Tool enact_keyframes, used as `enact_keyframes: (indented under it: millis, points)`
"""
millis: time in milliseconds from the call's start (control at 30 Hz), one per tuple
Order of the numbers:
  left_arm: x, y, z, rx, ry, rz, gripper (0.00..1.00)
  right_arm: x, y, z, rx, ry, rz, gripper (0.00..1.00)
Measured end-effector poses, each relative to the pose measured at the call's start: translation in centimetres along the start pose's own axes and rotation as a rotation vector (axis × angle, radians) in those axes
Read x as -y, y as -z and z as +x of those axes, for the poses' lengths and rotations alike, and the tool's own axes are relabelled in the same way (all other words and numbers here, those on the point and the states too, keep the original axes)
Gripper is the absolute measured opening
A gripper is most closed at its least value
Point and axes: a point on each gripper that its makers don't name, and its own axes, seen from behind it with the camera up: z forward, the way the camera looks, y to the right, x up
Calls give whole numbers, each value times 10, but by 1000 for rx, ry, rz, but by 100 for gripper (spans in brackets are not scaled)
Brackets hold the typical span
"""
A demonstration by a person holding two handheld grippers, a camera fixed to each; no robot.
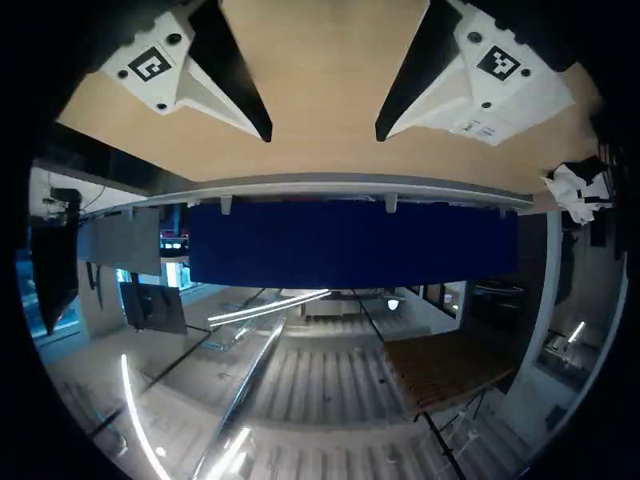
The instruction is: Fold towel
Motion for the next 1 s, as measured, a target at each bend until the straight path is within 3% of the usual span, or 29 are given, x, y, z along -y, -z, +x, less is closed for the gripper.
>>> enact_keyframes:
  millis: [1000]
  points:
    - [-1, 2, 1, 0, 1, -2, 99, 0, 1, 1, 1, 1, 0, 100]
